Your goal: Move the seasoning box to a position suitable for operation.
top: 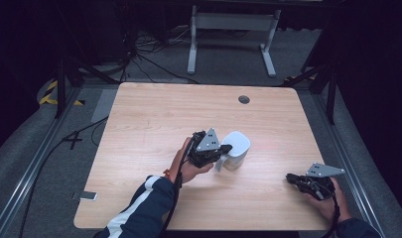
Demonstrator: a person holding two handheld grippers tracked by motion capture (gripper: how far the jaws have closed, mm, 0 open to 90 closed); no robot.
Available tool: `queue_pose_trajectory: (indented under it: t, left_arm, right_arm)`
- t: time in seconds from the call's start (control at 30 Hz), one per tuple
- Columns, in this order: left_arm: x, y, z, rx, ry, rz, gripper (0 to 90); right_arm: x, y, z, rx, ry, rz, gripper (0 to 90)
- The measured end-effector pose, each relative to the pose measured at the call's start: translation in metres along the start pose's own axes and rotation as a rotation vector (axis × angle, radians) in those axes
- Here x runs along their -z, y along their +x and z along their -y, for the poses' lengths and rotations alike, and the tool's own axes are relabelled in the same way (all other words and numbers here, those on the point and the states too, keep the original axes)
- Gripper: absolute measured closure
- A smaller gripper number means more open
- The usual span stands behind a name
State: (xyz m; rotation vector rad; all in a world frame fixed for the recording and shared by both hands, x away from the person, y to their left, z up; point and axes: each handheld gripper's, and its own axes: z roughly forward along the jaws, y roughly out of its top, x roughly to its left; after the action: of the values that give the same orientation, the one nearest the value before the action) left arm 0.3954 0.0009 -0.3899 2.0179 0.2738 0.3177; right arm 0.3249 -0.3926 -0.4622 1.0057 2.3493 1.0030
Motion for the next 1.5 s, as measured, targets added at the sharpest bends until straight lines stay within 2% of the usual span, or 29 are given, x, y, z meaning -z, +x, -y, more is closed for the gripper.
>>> queue_pose_trajectory:
  t: [0.23,0.6,0.7,0.77,0.93,1.03,1.3,1.37,1.4,1.47,1.5]
  left_arm:
    - [0.003,-0.001,0.001,0.0,0.005,0.007,90.0]
    - [0.0,0.0,0.003,0.018,-0.026,0.004,90.0]
    - [-0.001,0.0,0.003,0.015,-0.025,0.002,90.0]
    - [-0.001,-0.001,0.004,0.031,-0.038,0.005,90.0]
    - [0.0,-0.001,0.005,0.019,-0.029,-0.013,90.0]
    - [0.0,0.0,0.007,0.038,-0.048,-0.005,90.0]
    - [-0.001,-0.001,0.006,0.054,-0.048,-0.003,90.0]
    - [-0.002,-0.003,0.004,0.026,-0.036,0.002,90.0]
    - [-0.002,-0.005,0.003,0.03,-0.038,0.004,90.0]
    - [-0.003,-0.007,0.001,-0.002,-0.021,-0.004,90.0]
    - [-0.003,-0.007,0.0,-0.001,-0.019,-0.004,90.0]
  right_arm:
    - [0.0,0.0,0.0,-0.001,0.0,0.0,85.6]
    - [0.001,-0.003,0.001,-0.021,-0.019,0.005,85.2]
    - [0.003,-0.002,0.0,-0.009,-0.032,0.015,83.7]
    - [0.004,0.0,-0.001,0.004,-0.036,0.028,83.4]
    - [0.005,-0.001,0.0,0.001,-0.037,0.048,82.1]
    - [0.006,-0.001,-0.001,0.004,-0.042,0.053,81.4]
    - [0.012,0.002,-0.006,0.018,-0.092,0.058,79.0]
    - [0.015,0.004,-0.01,0.023,-0.11,0.053,79.1]
    - [0.015,0.005,-0.01,0.026,-0.111,0.054,79.1]
    - [0.015,0.005,-0.01,0.031,-0.111,0.058,79.1]
    - [0.015,0.005,-0.01,0.025,-0.11,0.058,79.0]
